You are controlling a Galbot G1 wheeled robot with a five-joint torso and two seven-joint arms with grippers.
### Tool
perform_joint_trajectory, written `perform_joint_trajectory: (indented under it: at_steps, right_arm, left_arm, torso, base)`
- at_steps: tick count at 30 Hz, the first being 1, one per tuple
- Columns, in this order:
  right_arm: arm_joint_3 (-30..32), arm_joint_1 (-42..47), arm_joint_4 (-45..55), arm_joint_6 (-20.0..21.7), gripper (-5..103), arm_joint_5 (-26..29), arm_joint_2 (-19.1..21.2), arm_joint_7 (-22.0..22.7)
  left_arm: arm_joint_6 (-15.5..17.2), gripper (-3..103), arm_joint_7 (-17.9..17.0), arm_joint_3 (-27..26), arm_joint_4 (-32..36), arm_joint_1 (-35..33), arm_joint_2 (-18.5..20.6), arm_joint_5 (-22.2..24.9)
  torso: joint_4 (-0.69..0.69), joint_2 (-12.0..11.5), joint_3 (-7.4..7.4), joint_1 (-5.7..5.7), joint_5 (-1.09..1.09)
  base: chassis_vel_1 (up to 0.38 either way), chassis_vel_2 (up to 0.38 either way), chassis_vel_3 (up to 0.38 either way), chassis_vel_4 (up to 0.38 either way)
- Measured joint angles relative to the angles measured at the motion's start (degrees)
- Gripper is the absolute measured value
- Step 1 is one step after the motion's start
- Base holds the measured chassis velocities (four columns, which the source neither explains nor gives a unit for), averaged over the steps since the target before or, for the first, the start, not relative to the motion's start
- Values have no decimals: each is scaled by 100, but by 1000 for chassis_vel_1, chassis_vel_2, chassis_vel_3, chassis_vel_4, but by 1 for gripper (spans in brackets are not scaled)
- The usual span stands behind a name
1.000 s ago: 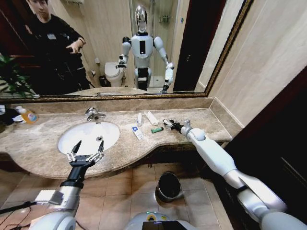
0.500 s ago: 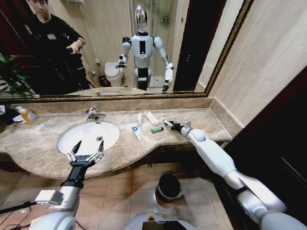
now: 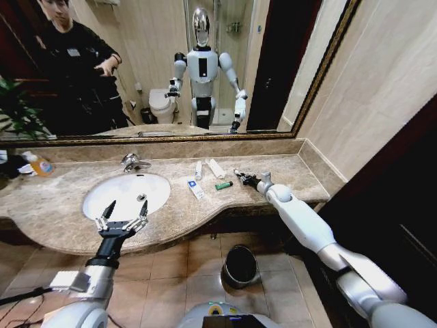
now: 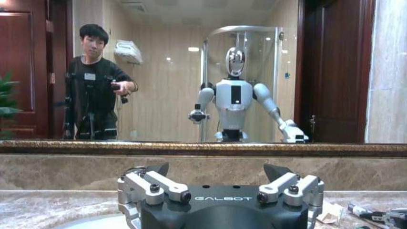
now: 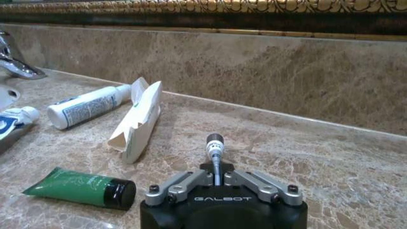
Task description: Pick up the trash from the sink and place it in the trash bin.
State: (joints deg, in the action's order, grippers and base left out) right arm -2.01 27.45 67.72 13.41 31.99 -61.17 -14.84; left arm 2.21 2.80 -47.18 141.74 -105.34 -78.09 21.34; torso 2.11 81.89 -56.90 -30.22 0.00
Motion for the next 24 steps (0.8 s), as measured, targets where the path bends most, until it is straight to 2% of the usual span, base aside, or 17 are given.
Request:
perform_joint_trajectory:
  at_steps: [15,24]
  right_arm:
    - [119,49,98,-34,3,52,6,81]
    - [255,290,423,-81,3,66,149,127]
  left_arm:
    - [0,100,0,0,0,0,0,0]
    - [0,100,0,0,0,0,0,0]
  torso:
    - [0,-1,0,0,0]
    - [0,-1,0,0,0]
  base:
    - [0,0,0,0]
    - [0,0,0,0]
